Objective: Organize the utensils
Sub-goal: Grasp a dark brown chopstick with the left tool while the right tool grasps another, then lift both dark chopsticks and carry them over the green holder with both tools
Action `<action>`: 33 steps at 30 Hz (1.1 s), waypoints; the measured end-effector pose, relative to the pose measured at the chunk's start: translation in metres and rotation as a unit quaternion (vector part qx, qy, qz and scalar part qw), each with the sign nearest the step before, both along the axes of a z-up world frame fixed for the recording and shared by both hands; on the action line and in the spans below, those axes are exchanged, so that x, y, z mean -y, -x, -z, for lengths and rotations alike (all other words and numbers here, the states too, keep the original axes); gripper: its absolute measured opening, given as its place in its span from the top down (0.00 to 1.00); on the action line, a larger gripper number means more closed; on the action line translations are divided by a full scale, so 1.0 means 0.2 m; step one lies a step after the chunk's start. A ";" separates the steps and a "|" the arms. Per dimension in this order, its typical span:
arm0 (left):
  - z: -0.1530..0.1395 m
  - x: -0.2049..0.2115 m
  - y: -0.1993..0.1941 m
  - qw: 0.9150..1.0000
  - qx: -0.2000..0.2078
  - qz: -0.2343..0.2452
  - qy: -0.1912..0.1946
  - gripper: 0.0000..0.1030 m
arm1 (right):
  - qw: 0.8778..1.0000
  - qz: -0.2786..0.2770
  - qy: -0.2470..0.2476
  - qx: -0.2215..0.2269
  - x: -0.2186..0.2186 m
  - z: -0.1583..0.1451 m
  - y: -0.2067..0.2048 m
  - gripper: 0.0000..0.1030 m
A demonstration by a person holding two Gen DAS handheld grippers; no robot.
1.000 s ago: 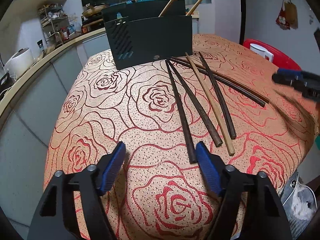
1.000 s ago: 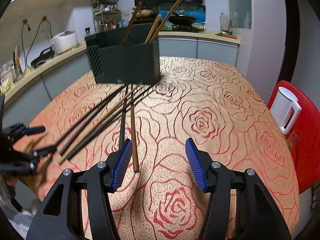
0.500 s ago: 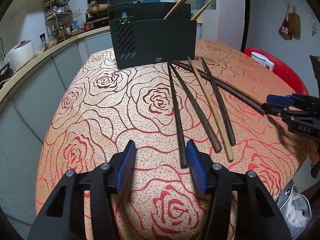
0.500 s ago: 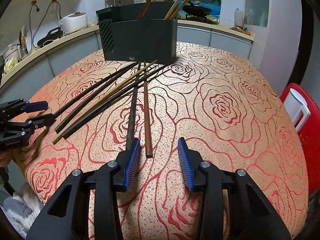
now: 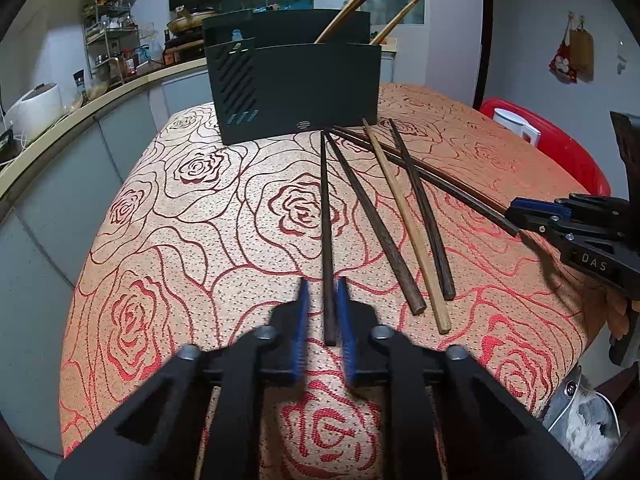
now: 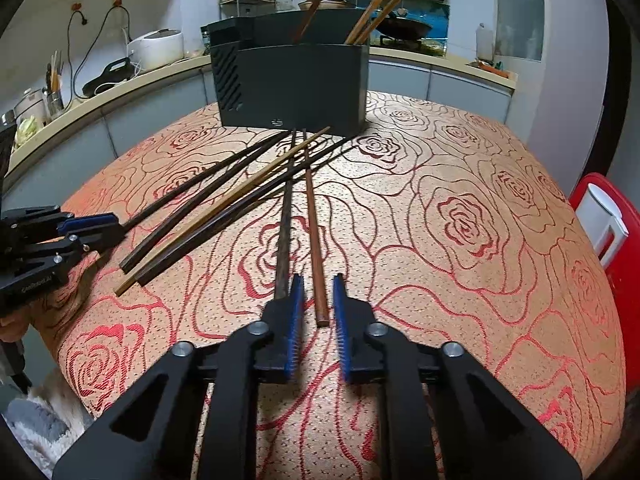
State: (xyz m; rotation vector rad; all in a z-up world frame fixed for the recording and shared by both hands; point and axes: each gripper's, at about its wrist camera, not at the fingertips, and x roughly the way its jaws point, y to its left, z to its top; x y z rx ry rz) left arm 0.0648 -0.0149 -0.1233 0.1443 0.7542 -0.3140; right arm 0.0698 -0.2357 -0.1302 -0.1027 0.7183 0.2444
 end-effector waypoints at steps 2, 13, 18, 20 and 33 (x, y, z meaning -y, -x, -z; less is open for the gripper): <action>0.00 -0.02 -0.01 1.000 -0.006 -0.001 0.008 0.93 | 1.000 0.000 -0.007 -0.005 0.01 0.00 -0.01 0.91; -0.13 -0.09 0.04 1.000 0.025 -0.010 0.013 0.93 | 1.000 0.011 -0.016 0.000 0.08 -0.10 0.03 0.92; -0.26 -0.15 0.08 0.998 0.054 -0.020 0.012 0.93 | 0.999 0.020 -0.026 0.032 0.14 -0.24 0.08 0.92; -0.30 -0.16 0.08 0.998 0.064 -0.023 0.012 0.93 | 0.998 0.022 -0.032 0.049 0.16 -0.31 0.11 0.92; -0.71 -0.17 0.12 0.989 0.148 -0.006 -0.005 0.93 | 0.985 0.014 -0.072 0.155 0.24 -0.77 0.16 0.93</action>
